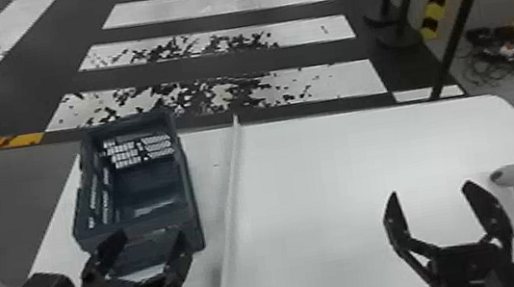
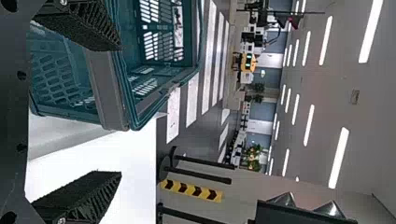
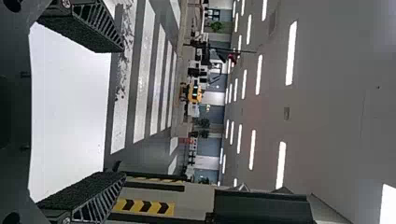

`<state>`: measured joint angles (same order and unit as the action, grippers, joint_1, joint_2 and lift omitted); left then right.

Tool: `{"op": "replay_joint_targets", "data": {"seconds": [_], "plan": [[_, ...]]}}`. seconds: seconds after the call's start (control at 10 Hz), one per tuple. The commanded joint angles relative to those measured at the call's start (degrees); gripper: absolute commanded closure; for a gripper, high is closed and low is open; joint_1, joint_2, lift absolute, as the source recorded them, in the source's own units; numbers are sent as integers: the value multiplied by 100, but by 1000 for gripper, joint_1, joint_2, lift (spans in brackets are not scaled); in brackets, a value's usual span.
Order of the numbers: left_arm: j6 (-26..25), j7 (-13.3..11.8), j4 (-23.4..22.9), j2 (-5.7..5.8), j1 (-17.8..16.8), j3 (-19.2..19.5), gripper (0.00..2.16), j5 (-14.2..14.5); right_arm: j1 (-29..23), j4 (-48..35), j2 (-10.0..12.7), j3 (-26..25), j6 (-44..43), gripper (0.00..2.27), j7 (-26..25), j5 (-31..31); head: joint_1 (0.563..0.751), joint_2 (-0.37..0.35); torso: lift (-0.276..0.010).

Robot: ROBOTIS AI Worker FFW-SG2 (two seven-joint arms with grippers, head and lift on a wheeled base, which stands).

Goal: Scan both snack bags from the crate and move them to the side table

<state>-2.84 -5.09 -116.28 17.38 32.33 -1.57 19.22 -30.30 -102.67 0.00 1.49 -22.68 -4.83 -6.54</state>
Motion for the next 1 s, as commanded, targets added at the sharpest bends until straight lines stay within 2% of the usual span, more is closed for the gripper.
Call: {"op": "replay_joint_targets", "data": {"seconds": [0.0, 0.4, 0.9], "plan": [[7, 0, -9, -50, 72, 60, 39, -24, 7, 1, 5, -43, -4, 46, 0, -14, 695, 4, -99], [7, 0, -17, -129, 134, 139, 39, -24, -20, -7, 5, -96, -4, 46, 0, -14, 695, 10, -99], [60, 43, -9, -112, 169, 148, 39, -24, -90, -34, 5, -122, -127, 46, 0, 21, 695, 2, -99]]}}
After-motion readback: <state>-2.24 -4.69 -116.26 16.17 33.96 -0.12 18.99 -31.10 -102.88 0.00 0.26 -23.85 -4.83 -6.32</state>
